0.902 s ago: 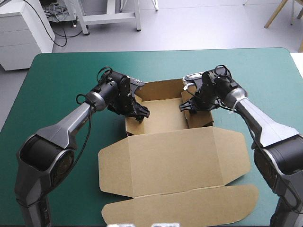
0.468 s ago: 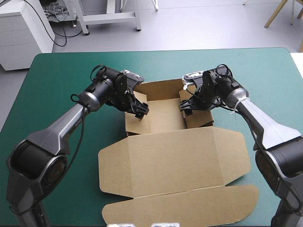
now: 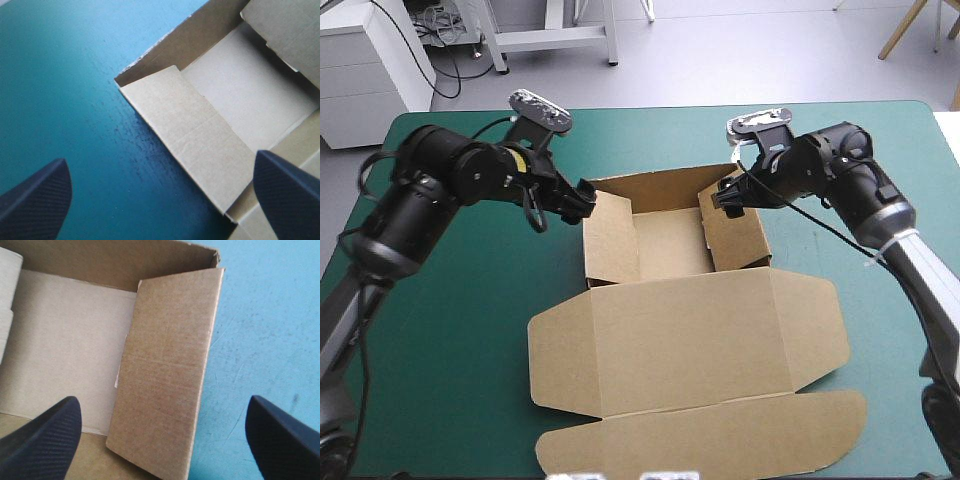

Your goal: Fold the box

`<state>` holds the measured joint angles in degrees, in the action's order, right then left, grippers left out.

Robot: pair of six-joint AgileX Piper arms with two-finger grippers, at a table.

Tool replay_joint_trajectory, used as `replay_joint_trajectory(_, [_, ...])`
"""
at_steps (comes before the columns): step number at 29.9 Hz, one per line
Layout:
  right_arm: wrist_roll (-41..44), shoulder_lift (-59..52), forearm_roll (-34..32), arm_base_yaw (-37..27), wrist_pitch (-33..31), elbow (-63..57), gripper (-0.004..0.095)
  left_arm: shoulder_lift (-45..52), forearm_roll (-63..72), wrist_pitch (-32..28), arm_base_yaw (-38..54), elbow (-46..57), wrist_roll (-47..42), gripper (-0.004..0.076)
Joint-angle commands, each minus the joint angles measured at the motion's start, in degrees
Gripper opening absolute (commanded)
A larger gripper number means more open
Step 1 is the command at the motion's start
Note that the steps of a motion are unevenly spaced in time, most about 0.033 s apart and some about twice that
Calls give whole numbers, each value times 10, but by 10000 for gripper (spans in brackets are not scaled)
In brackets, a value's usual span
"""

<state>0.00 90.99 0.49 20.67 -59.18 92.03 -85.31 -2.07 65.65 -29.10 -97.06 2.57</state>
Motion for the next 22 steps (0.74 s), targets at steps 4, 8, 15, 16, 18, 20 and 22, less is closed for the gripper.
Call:
replay_joint_trajectory(4, [-11,-80,-5,-4,19,17,819,99,-28,57,-3,-16,27,562])
replay_joint_trajectory(8, [-15,-84,-5,-4,17,17,819,133,-75,86,-3,-8,27,326])
replay_joint_trajectory(15, [-15,-75,-5,-4,16,17,819,210,-90,81,-3,68,26,-10])
replay_joint_trajectory(16, [-15,-73,-5,-4,16,17,819,223,-90,80,-3,89,25,-10])
replay_joint_trajectory(18, [-13,-67,-5,-4,15,17,819,245,-90,79,-3,131,25,-10])
replay_joint_trajectory(20, [-8,-59,-5,-4,14,17,819,269,-90,79,-3,179,25,-10])
replay_joint_trajectory(22, [-4,-48,-5,-4,12,17,819,292,-91,79,-3,224,25,-10])
